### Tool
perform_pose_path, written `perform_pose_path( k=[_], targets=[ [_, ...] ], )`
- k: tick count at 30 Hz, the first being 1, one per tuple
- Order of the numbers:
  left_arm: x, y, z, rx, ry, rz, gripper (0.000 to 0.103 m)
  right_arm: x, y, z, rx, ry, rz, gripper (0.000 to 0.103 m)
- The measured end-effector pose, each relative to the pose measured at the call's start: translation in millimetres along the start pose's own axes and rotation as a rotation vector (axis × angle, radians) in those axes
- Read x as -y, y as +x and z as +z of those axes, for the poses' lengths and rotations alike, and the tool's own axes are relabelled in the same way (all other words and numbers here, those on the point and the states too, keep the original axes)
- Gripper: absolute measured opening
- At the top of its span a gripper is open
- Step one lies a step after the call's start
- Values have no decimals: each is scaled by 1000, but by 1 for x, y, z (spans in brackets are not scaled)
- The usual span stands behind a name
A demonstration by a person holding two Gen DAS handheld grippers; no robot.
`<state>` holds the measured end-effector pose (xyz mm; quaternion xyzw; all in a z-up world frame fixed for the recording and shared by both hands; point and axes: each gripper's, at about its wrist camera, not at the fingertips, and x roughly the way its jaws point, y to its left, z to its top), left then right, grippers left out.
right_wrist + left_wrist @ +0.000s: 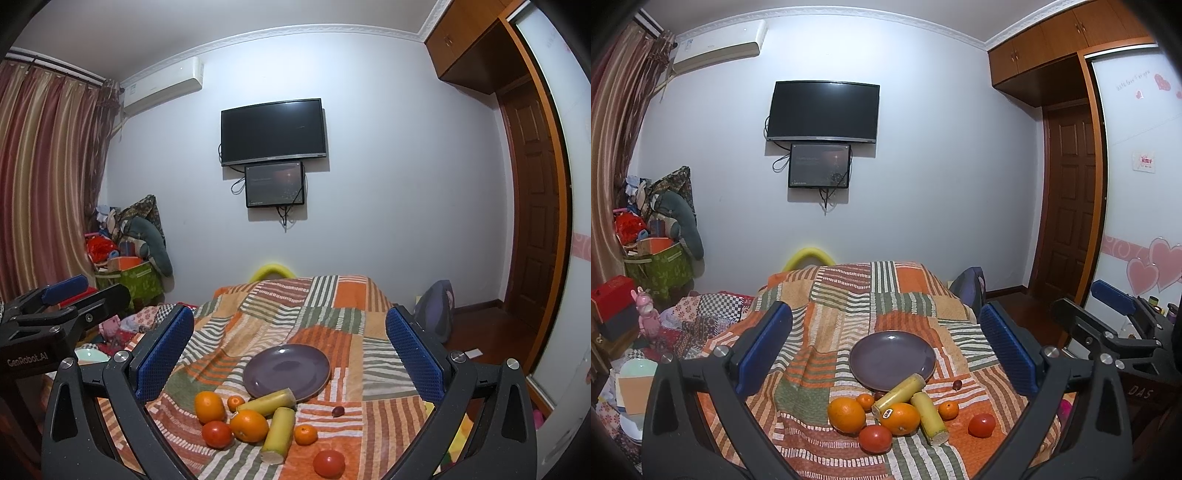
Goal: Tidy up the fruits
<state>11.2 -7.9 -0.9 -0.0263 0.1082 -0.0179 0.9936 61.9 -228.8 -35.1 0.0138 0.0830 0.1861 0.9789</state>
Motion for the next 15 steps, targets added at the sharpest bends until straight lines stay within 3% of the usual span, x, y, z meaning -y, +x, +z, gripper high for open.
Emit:
perform_pose_path(
  k=[11, 15],
  targets=[
    [-16, 17, -8, -43, -38, -16, 103, 2, 12, -8, -40, -21, 7, 103],
    [-26, 32, -14, -89, -41, 3, 88, 6, 24, -15, -72, -18, -7, 101]
  ],
)
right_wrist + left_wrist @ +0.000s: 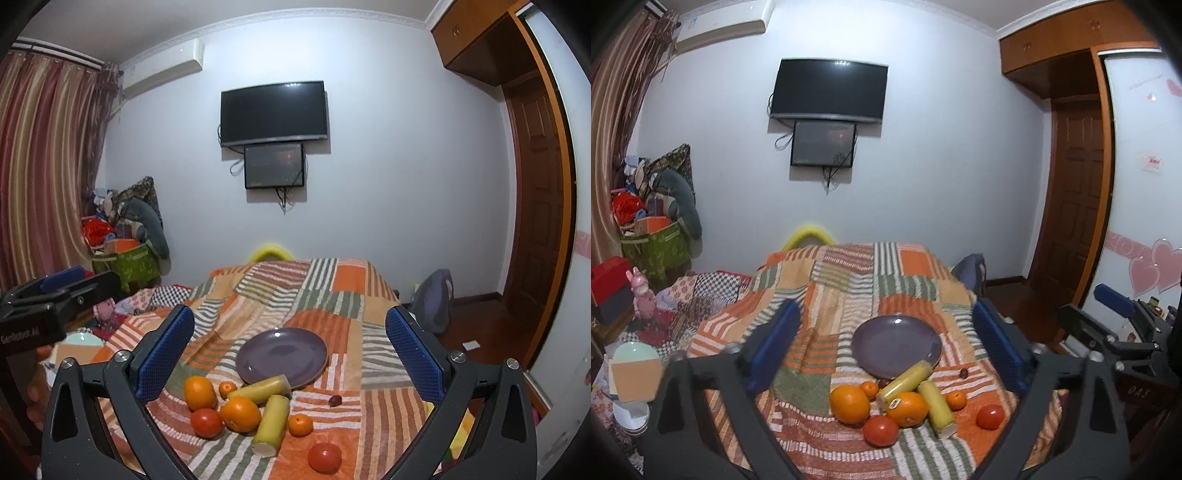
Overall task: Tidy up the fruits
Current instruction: 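Lower both tools toward the large oranges beside the purple plate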
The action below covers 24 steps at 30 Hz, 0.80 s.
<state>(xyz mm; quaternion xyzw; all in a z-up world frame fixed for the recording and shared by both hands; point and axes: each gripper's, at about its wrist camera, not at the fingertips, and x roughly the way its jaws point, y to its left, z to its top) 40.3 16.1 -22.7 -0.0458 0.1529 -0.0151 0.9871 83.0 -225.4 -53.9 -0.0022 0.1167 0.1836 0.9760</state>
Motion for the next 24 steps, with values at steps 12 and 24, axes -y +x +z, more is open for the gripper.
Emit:
perform_pose_path(
  k=[12, 24],
  targets=[
    [-37, 63, -25, -184, 12, 23, 72, 20, 51, -35, -246, 24, 28, 68],
    [-64, 117, -61, -350, -1, 33, 64, 18, 91, -62, -427, 30, 99, 56]
  ],
)
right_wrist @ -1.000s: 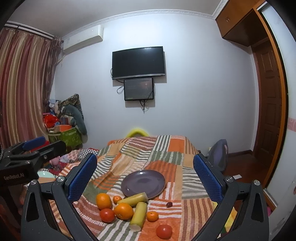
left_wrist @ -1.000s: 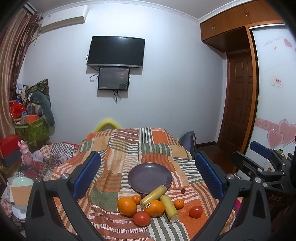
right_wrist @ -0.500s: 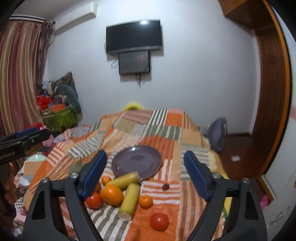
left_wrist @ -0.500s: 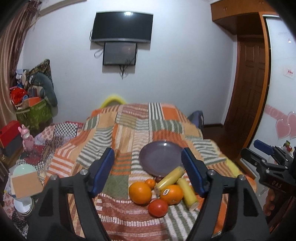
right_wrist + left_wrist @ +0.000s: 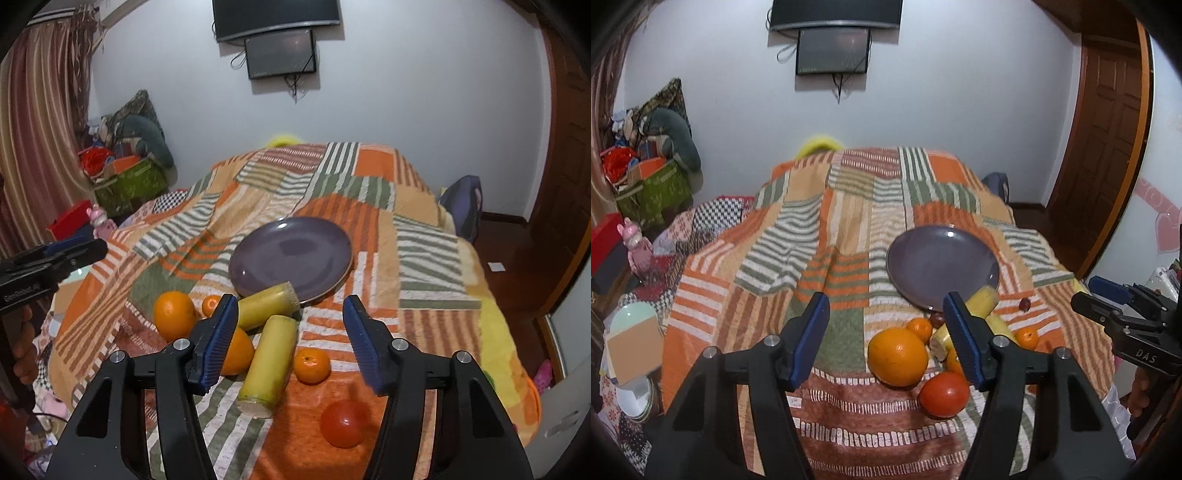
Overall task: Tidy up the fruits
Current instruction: 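Lower both tools toward the large oranges beside the purple plate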
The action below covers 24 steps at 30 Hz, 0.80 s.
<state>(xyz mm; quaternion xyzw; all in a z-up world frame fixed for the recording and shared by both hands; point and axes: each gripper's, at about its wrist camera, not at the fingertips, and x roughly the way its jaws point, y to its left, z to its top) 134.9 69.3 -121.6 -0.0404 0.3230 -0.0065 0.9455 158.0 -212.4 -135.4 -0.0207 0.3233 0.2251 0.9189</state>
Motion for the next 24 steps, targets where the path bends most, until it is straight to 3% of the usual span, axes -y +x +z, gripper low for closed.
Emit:
perform_pose_path(
  k=[13, 24],
  targets=[
    [-10, 56, -26, -168, -3, -17, 64, -22, 56, -14, -177, -13, 120, 56],
    [-6, 81, -37, -232, 2, -63, 64, -38, 87, -20, -260, -41, 178, 56]
  ],
)
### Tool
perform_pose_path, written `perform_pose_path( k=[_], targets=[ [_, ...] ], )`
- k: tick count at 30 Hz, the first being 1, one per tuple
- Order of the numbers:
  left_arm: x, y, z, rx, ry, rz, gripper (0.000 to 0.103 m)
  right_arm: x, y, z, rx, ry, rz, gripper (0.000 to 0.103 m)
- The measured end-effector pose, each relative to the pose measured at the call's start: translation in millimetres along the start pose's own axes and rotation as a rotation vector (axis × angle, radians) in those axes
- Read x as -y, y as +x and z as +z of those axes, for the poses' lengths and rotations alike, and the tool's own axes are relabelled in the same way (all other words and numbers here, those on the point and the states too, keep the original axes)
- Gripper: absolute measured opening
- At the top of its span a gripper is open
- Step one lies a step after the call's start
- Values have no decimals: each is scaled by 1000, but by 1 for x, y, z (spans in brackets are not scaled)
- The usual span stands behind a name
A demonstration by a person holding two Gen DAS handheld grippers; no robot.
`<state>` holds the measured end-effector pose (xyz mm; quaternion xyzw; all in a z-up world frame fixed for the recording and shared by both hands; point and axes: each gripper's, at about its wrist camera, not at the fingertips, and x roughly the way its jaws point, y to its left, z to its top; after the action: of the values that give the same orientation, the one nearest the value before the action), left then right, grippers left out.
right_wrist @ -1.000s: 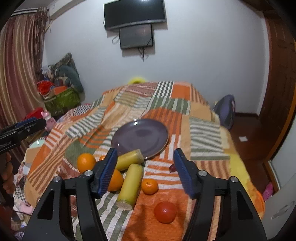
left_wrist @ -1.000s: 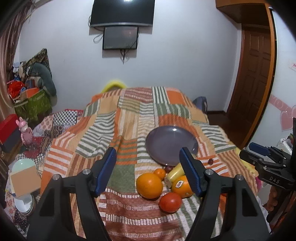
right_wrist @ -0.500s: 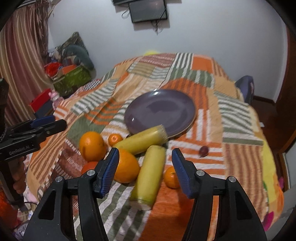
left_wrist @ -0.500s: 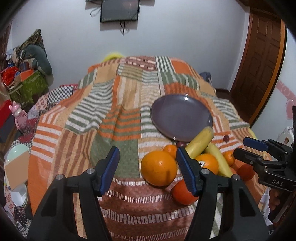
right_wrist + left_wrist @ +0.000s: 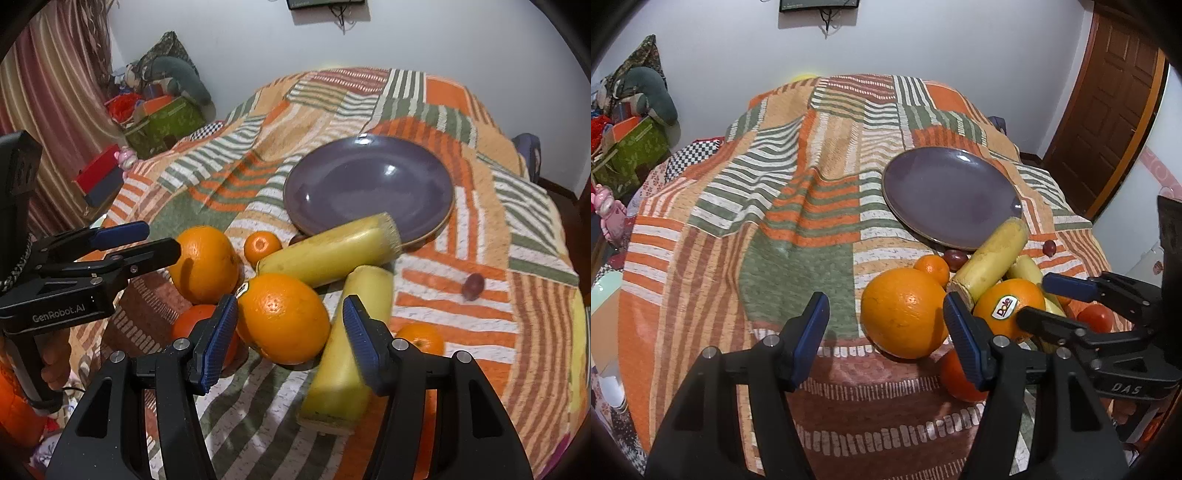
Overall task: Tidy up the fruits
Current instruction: 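Lower both tools toward the large oranges beside the purple plate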
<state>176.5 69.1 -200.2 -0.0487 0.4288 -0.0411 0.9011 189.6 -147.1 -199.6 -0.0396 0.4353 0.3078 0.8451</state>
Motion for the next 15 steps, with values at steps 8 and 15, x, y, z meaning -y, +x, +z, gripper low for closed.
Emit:
perform_pose_path(
  k=[8, 15],
  targets=[
    [2, 16, -7, -38, 5, -24, 67, -1, 13, 0, -36, 18, 85, 57],
    [5, 24, -4, -46, 5, -36, 68, -7, 21, 0, -52, -4, 89, 59]
  ],
)
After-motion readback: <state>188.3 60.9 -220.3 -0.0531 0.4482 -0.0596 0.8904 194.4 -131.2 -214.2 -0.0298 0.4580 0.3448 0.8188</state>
